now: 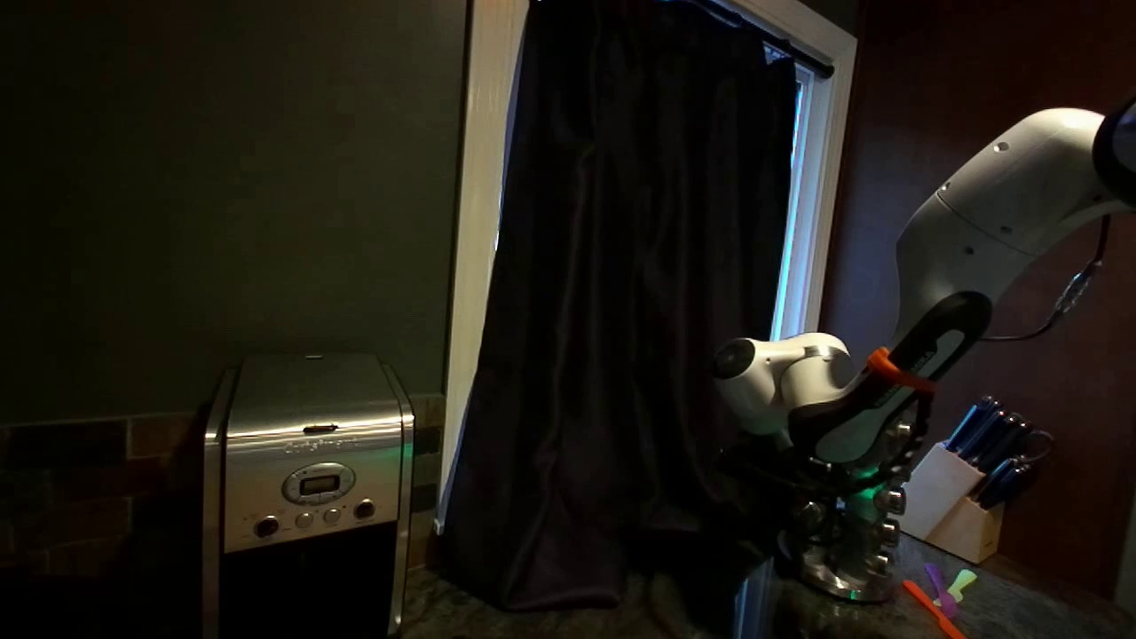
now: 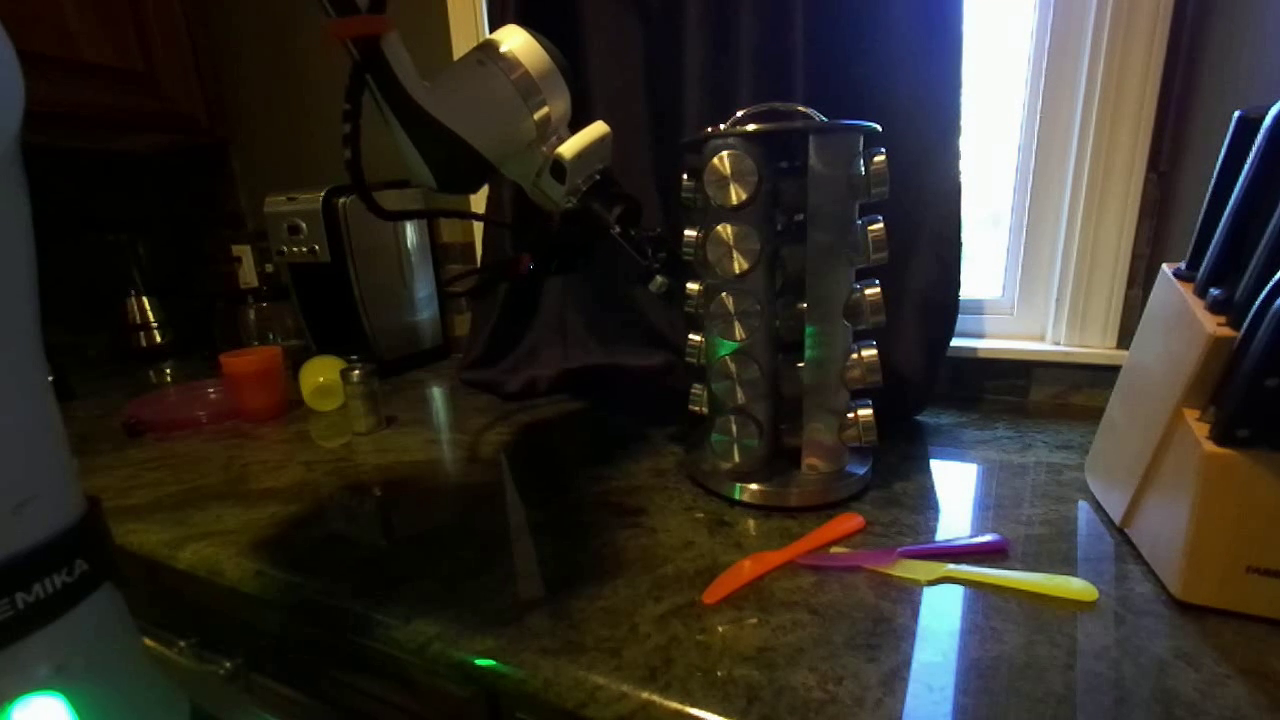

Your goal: Remove one bottle from the holder, then place it on the counter

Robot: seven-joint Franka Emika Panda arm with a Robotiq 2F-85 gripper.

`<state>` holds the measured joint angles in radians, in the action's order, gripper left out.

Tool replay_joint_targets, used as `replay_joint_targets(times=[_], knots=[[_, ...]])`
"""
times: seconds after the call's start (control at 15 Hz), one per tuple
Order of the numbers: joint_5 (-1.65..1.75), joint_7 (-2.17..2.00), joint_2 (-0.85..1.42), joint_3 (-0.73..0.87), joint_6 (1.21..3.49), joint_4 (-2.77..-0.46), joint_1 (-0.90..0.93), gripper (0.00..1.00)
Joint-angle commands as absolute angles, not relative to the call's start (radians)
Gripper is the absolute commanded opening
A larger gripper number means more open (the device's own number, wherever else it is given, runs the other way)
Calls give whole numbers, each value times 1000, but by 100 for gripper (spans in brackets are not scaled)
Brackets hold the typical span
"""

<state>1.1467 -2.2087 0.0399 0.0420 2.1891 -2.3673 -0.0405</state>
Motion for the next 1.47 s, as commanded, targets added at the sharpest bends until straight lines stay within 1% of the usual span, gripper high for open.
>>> replay_joint_targets(times=[0.0,0.07,0.13,0.2,0.27,0.33,0.4,0.6,0.67,0.73,0.8,0.87,1.27,1.4], knots=[[1202,-2219,52,59,2248,-2374,-56,100],[1209,-2216,52,62,2256,-2374,-59,95],[1216,-2215,51,65,2260,-2375,-60,77],[1221,-2213,50,67,2264,-2377,-62,71],[1226,-2212,49,68,2267,-2379,-63,70],[1229,-2207,46,69,2271,-2381,-64,63],[1232,-2204,45,70,2276,-2383,-64,53],[1240,-2190,40,68,2286,-2390,-64,32],[1242,-2182,39,67,2290,-2392,-63,35],[1246,-2172,38,66,2298,-2395,-62,32],[1248,-2161,38,65,2301,-2397,-62,40],[1251,-2155,38,65,2301,-2397,-62,40],[1254,-2134,29,61,2307,-2402,-59,25],[1251,-2130,24,58,2305,-2404,-56,25]])
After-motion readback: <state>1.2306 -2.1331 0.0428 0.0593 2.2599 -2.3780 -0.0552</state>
